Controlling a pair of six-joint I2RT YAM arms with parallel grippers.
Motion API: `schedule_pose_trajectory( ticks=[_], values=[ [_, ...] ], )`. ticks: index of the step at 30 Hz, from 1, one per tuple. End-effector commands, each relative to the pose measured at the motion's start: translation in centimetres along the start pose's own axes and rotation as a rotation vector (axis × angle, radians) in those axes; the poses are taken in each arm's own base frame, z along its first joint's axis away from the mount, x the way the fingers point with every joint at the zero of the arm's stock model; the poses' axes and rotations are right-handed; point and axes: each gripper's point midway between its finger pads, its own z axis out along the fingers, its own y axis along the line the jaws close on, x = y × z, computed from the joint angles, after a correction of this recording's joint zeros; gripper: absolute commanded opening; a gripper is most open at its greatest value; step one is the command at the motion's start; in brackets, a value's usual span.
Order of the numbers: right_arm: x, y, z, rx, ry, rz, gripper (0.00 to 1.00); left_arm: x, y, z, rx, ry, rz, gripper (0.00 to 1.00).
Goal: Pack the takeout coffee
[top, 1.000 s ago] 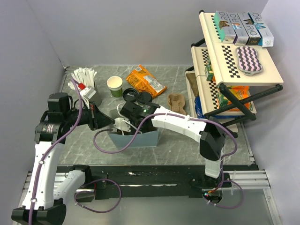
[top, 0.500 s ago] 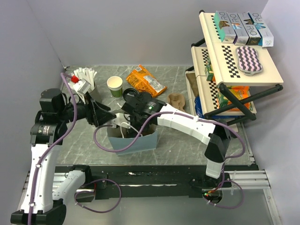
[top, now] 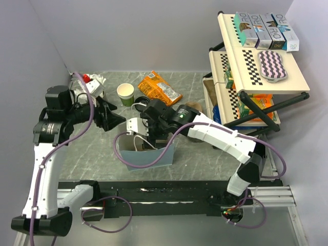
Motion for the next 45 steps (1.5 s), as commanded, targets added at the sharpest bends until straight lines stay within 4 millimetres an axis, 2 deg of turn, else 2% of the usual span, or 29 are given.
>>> schedule_pose_trajectory(
  ticks=[1,5,8,16,20,25,29,30,31,32,33,34,37,38,41,43,45],
  values=[
    [-3.8,-1.6,-3.8,0.094,-0.205,-0.07,1.0,2.4,1.7,0.4,0.008,0.11,0.099,0.8],
    [-4.4,-2.0,-5.0,0.126,-0.258,-0.076,1.0,3.4,2.0,0.9,0.05,0.149,0.116,0.8],
    [-5.5,-2.5,-6.6,0.179,-0.335,-0.094,0.99,4.3,2.4,1.5,0.087,0.187,0.092,0.79],
    [-7.2,-4.3,-10.3,0.315,-0.447,-0.071,0.98,5.4,1.9,3.0,0.15,0.21,0.059,0.75],
    [-8.0,-4.9,-12.6,0.376,-0.508,-0.104,0.98,5.2,1.6,4.3,0.183,0.206,0.077,0.74],
    [-7.7,-5.2,-13.2,0.393,-0.5,-0.078,0.98,4.9,0.7,4.6,0.266,0.243,0.052,0.7],
    [-7.7,-5.3,-15.4,0.429,-0.546,-0.058,0.97,1.8,-0.7,3.3,0.227,0.174,0.075,0.75],
    [-7.4,-4.6,-15.2,0.389,-0.535,-0.063,0.96,1.4,-1.1,2.8,0.229,0.167,0.101,0.77],
    [-7.3,-4.3,-15.3,0.372,-0.532,-0.062,0.95,2.1,-1.9,2.1,0.247,0.199,0.079,0.78],
    [-6.9,-4.4,-15.4,0.363,-0.523,-0.05,0.93,1.8,-2.4,1.6,0.268,0.205,0.134,0.78],
    [-6.3,-3.7,-15.1,0.32,-0.506,-0.038,0.92,2.3,-2.7,1.3,0.286,0.227,0.129,0.78],
    [-5.6,-3.7,-14.8,0.303,-0.495,-0.004,0.89,3.9,-3.6,0.4,0.316,0.293,0.065,0.78],
    [-4.3,-1.9,-13.5,0.192,-0.467,0.018,0.85,5.3,-4.3,-0.1,0.328,0.307,0.062,0.78],
    [-3.9,-1.6,-12.8,0.163,-0.448,0.023,0.85,6.5,-4.4,0.0,0.342,0.321,0.066,0.8],
    [-2.9,-0.6,-10.8,0.092,-0.406,0.045,0.82,7.8,-4.1,0.9,0.331,0.342,0.045,0.77],
    [-2.7,-0.7,-10.0,0.076,-0.401,0.047,0.79,8.2,-3.6,1.4,0.312,0.351,0.039,0.75],
    [-2.5,-0.9,-9.5,0.074,-0.394,0.041,0.77,7.7,-3.0,2.1,0.293,0.327,0.056,0.71]
  ],
)
